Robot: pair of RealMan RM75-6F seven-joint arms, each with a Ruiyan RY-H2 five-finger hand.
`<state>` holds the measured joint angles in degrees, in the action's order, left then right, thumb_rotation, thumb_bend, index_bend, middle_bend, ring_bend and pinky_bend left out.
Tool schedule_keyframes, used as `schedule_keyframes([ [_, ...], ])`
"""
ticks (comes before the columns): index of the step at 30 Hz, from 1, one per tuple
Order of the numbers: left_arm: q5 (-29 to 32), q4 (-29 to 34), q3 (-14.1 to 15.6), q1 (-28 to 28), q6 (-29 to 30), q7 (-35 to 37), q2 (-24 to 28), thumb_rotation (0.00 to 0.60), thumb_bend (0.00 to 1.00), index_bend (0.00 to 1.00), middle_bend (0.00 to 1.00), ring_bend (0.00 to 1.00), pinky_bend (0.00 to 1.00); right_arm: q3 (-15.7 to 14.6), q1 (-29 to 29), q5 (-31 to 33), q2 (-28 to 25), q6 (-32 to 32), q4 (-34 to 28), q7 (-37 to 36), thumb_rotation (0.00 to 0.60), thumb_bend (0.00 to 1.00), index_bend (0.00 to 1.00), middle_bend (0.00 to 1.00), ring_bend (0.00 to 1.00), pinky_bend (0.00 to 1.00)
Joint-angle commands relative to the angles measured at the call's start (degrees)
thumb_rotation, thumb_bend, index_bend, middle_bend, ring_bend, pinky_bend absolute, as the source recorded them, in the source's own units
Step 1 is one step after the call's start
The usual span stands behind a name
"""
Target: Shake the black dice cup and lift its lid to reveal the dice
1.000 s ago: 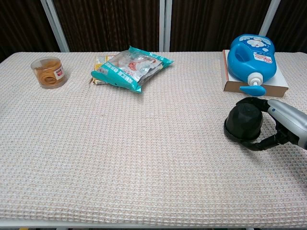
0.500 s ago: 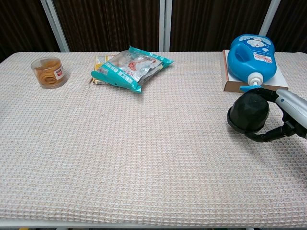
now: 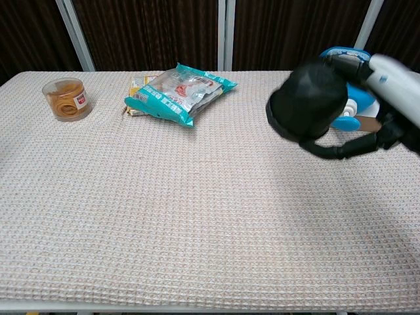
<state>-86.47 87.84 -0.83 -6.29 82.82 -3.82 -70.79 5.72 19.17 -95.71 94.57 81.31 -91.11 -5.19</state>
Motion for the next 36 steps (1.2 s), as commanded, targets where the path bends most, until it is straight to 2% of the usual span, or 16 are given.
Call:
schedule_keyframes([
  [1,0.1,0.2,0.0,0.0,-0.1,-0.2,-0.1,0.600,0.17,0.09,0.07,0.00,0.19,2.6,0.2,-8.9,-4.3,8.6,-8.0,5.6,0.600,0.26,0.59,0.57,0.21,0.04],
  [4,0.1,0.2,0.1,-0.3,-0.6,-0.5,-0.4,0.600,0.17,0.09,0.07,0.00,0.19,4.0,0.0,-7.9,-4.3,9.1,-6.0,9.0,0.600,0.27,0.59,0.58,0.21,0.05],
  [6,-0.1,0.2,0.1,-0.4,-0.6,-0.4,-0.7,0.600,0.17,0.09,0.07,0.00,0.19,4.3,0.2,-2.5,-2.9,5.5,-0.8,10.6,0.600,0.27,0.59,0.58,0.21,0.06],
  [7,-0.3,0.3,0.2,-0.4,-0.6,-0.4,-0.9,0.600,0.17,0.09,0.07,0.00,0.19,4.6,0.5,2.3,-1.5,1.8,3.6,10.9,0.600,0.28,0.59,0.57,0.21,0.06],
  [10,-0.3,0.4,0.3,-0.5,-0.8,-0.7,-1.0,0.600,0.17,0.09,0.07,0.00,0.19,5.7,1.6,13.6,2.7,-8.1,14.8,4.9,0.600,0.29,0.59,0.57,0.20,0.05],
  [12,-0.1,0.6,0.3,-0.4,-0.8,-0.8,-0.7,0.600,0.17,0.09,0.07,0.00,0.19,6.2,2.4,16.1,3.7,-11.3,17.7,1.2,0.600,0.30,0.59,0.56,0.20,0.03],
  [13,0.2,0.7,0.2,-0.3,-0.7,-0.8,-0.5,0.600,0.17,0.09,0.07,0.00,0.19,6.4,2.9,14.6,3.7,-10.3,18.3,0.1,0.600,0.31,0.59,0.56,0.19,0.02],
  [15,0.7,0.9,0.0,-0.2,-0.8,-0.6,-0.3,0.600,0.17,0.09,0.07,0.00,0.19,6.9,3.7,10.4,2.9,-6.0,16.2,-0.8,0.600,0.31,0.59,0.56,0.19,0.02],
  [19,0.3,1.1,0.0,-0.4,-0.7,-0.7,-0.5,0.600,0.17,0.09,0.07,0.00,0.19,7.8,3.7,-2.5,-3.4,6.1,0.5,-0.4,0.600,0.30,0.59,0.56,0.20,0.02],
  [22,0.3,0.9,0.2,-0.4,-0.9,-0.9,-0.8,0.600,0.17,0.09,0.07,0.00,0.19,8.4,2.1,-11.1,-7.5,14.5,-8.1,2.1,0.600,0.29,0.59,0.56,0.20,0.01],
  [25,0.2,0.8,0.2,-0.5,-0.9,-0.9,-0.9,0.600,0.17,0.09,0.07,0.00,0.19,8.6,-0.4,-14.4,-10.3,20.2,-11.0,3.5,0.600,0.28,0.59,0.56,0.20,0.01],
  [28,0.3,0.7,0.2,-0.4,-0.8,-0.8,-0.9,0.600,0.17,0.09,0.07,0.00,0.19,9.2,-1.8,-12.2,-10.5,22.6,-8.5,2.5,0.600,0.28,0.59,0.56,0.20,0.01],
  [30,0.4,0.8,0.2,-0.4,-1.0,-0.8,-0.8,0.600,0.17,0.09,0.07,0.00,0.19,8.4,-2.1,-6.1,-9.4,19.5,-4.1,1.1,0.600,0.28,0.59,0.56,0.20,0.01],
  [32,0.3,0.8,0.3,-0.6,-1.1,-0.9,-0.9,0.600,0.17,0.09,0.07,0.00,0.19,7.1,-1.4,1.1,-7.5,12.3,1.3,0.7,0.600,0.28,0.59,0.56,0.20,0.00],
  [34,0.3,0.8,0.3,-0.6,-1.2,-0.9,-1.1,0.600,0.17,0.09,0.07,0.00,0.19,4.9,-0.2,7.0,-5.0,4.1,5.9,-3.0,0.600,0.28,0.59,0.56,0.19,0.00],
  [36,0.3,1.0,0.2,-0.7,-1.1,-0.9,-1.1,0.600,0.17,0.09,0.07,0.00,0.19,3.6,0.6,9.5,-2.9,-0.4,9.8,-3.9,0.600,0.29,0.59,0.56,0.19,0.00],
])
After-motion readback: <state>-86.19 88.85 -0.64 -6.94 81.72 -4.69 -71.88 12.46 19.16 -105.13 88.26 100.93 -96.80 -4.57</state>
